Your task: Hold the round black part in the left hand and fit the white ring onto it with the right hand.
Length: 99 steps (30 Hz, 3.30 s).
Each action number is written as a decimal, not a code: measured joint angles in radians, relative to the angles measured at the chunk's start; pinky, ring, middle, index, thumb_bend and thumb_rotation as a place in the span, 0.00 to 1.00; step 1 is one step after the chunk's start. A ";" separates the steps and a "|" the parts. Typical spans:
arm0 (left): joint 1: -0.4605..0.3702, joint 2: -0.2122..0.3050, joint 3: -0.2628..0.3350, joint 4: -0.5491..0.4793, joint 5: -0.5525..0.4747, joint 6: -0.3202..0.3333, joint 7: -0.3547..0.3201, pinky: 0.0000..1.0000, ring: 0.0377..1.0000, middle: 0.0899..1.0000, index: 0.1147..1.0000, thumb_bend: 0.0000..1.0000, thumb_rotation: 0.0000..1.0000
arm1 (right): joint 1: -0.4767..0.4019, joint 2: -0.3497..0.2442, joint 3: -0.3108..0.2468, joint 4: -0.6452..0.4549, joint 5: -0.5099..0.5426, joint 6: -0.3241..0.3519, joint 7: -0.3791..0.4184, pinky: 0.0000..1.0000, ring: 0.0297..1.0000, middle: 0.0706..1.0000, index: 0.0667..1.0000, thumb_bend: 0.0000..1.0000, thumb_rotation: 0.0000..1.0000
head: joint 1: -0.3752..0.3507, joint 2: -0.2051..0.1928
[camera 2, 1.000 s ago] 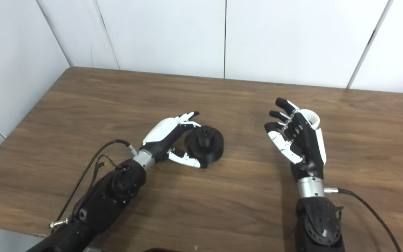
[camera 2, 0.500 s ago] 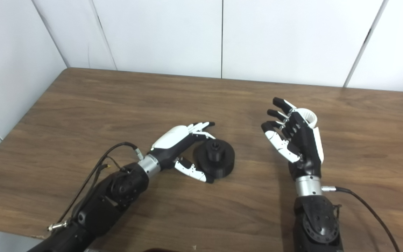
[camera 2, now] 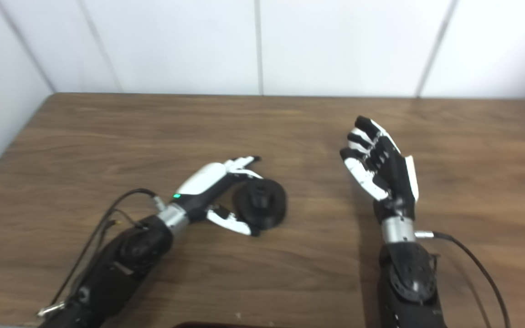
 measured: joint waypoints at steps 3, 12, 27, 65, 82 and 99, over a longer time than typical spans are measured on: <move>0.003 0.000 0.005 0.001 -0.002 -0.011 -0.004 1.00 1.00 1.00 0.64 1.00 0.36 | 0.006 -0.034 -0.014 -0.006 -0.031 0.004 -0.018 0.64 0.74 0.82 0.79 0.63 0.38 | -0.063 -0.005; 0.006 0.000 0.024 0.040 -0.023 -0.092 0.000 1.00 1.00 1.00 0.64 1.00 0.38 | 0.007 -0.072 -0.044 -0.012 -0.078 0.030 -0.049 0.67 0.72 0.79 0.77 0.62 0.34 | -0.149 -0.015; 0.009 0.008 0.041 0.049 -0.025 -0.122 -0.015 1.00 1.00 1.00 0.64 1.00 0.38 | -0.051 -0.168 -0.058 -0.008 -0.174 0.053 -0.063 0.71 0.76 0.80 0.76 0.63 0.28 | -0.158 -0.031; 0.018 0.003 0.059 0.057 -0.026 -0.141 -0.010 1.00 1.00 1.00 0.64 1.00 0.36 | -0.303 -0.324 0.232 0.147 -0.430 0.441 0.171 0.79 0.98 1.00 0.97 1.00 0.57 | -0.124 -0.044; 0.021 0.002 0.065 0.058 -0.028 -0.147 -0.011 1.00 1.00 1.00 0.63 1.00 0.36 | -0.351 -0.335 0.307 0.200 -0.531 0.436 0.158 0.91 1.00 1.00 0.97 1.00 0.52 | -0.118 -0.048; 0.023 -0.005 0.064 0.064 -0.027 -0.156 -0.002 1.00 1.00 1.00 0.63 1.00 0.37 | -0.420 -0.402 0.427 0.241 -0.691 0.416 0.215 0.99 1.00 1.00 0.87 0.96 0.48 | -0.106 -0.051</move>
